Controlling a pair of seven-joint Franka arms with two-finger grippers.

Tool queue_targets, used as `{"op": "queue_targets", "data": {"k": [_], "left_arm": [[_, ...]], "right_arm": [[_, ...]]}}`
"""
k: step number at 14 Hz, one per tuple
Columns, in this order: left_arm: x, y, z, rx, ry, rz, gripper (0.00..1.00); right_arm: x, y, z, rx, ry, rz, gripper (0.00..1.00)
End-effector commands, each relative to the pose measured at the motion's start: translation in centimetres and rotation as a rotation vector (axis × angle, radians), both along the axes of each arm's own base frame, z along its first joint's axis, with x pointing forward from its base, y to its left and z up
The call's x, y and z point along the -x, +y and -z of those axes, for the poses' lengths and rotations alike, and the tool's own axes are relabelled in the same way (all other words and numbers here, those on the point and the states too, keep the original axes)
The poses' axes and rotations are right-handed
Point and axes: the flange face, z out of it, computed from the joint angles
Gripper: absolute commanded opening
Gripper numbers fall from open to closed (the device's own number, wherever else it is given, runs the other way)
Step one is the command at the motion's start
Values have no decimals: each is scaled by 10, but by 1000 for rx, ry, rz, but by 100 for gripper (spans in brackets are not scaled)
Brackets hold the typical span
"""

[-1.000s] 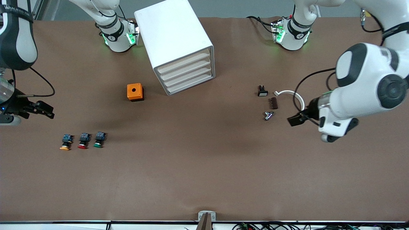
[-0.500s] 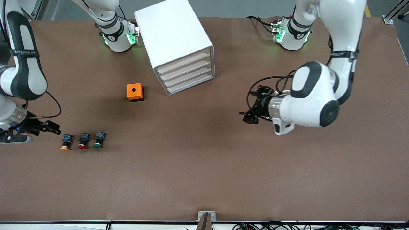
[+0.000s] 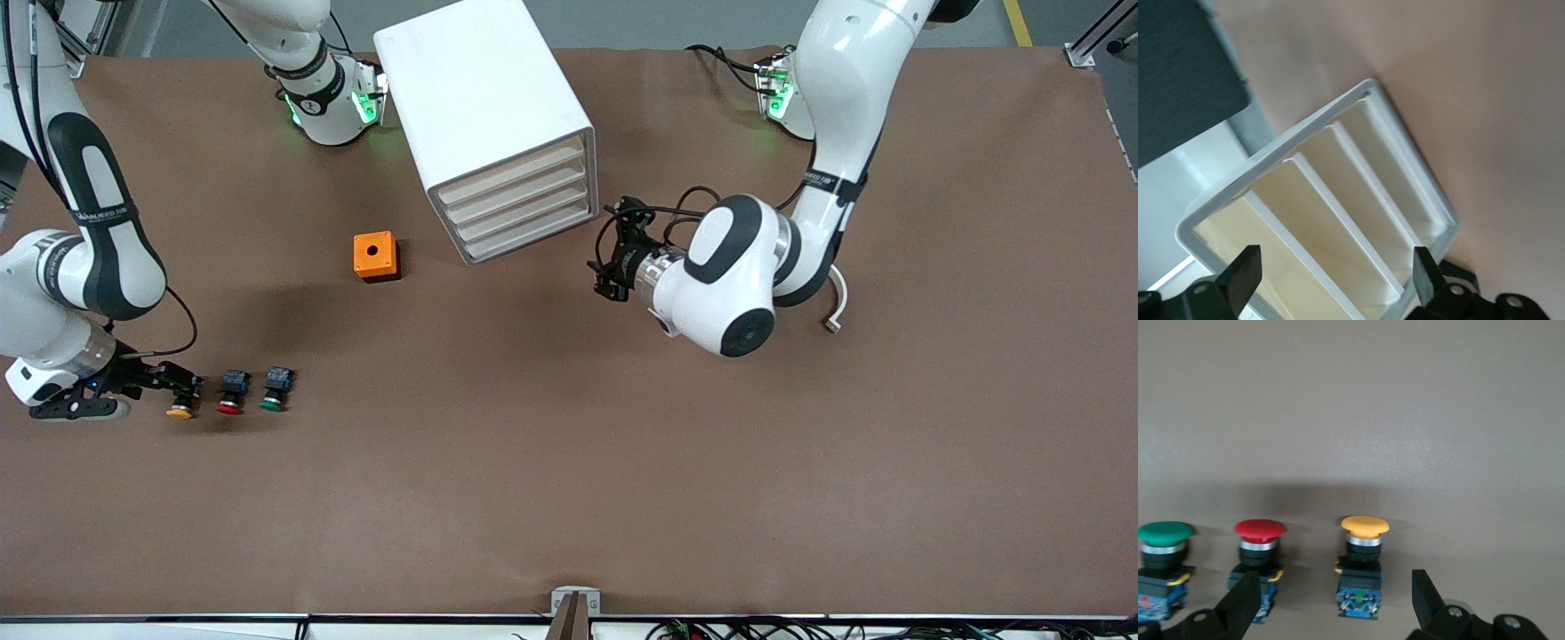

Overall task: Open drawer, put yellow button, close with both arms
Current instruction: 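Hook the left gripper on the top drawer while the right gripper grasps yellow button, then pull the top drawer open with the left gripper while the right gripper lifts button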

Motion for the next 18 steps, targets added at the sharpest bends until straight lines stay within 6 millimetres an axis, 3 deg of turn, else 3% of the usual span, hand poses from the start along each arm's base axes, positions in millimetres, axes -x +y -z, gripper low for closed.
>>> {"op": "queue_targets", "data": {"k": [1,8,9,11,14,17,18], "left_arm": [[5,-8,17,-11,192,-55,100],[34,-39,53,-63,420,-83,100],[41,-45,57,-69,437,-73,100],[60,-61,61,-71,475,-35,84],[80,-77,64,-90,501,5,76],[99,-88,67,-104,528,54,60],[102,-88,66,-114,541,64,47]], "right_arm": [[5,-21,22,-21,1,-19,100],[25,-13,62,-9,-48,-14,100],[25,-12,62,-10,-47,-14,87],[25,-11,62,-12,-43,-16,54],[25,-10,61,-18,-28,-17,2],[24,-5,53,-33,12,-27,0],[20,-4,42,-32,14,-31,0]]}}
